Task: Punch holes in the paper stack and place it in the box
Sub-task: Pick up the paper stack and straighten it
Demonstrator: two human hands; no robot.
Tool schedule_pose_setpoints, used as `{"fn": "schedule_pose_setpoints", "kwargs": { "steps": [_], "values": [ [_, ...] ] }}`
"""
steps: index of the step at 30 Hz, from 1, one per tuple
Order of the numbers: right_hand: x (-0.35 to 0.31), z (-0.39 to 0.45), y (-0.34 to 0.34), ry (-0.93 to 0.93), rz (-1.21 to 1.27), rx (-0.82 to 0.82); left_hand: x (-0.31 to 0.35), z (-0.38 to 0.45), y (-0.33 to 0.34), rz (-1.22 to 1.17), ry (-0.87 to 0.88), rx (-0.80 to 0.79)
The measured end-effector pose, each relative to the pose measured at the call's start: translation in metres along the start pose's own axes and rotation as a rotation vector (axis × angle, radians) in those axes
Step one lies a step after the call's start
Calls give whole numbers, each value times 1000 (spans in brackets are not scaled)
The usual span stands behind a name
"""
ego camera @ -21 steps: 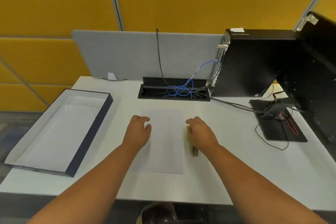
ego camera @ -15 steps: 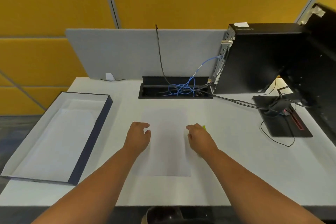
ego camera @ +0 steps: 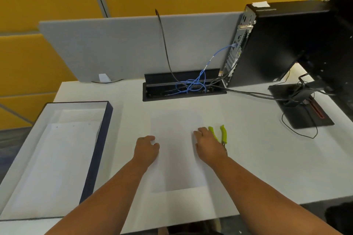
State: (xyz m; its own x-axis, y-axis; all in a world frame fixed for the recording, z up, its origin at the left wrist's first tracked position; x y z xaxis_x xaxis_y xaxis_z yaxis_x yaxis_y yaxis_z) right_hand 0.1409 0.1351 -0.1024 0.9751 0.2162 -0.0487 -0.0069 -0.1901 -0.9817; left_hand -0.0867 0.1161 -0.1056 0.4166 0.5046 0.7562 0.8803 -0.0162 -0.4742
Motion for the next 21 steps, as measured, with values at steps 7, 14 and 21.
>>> {"fn": "schedule_pose_setpoints", "kwargs": {
  "steps": [7,14,21],
  "values": [
    [-8,13,6,-66,-91,-16,-4,8,3,-49,-118,5],
    [-6,17,17,-76,-54,-54,-14,21,3,-142,-256,42],
    [-4,21,17,-75,-99,-46,-13,23,15,-320,-327,29]
  ]
}}
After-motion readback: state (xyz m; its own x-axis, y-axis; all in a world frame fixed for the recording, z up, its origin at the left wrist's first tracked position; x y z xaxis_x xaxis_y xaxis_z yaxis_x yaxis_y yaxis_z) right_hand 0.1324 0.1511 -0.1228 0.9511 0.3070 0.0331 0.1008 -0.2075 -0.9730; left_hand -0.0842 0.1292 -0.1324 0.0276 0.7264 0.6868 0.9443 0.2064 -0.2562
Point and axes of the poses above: each hand's wrist, its own z-axis towards the middle knuckle, its own y-axis out of the palm, x = y × z, the point moved 9 cm from there along z, towards the middle knuckle, and after that the axes turned 8 degrees about -z, right-handed, at the moved point
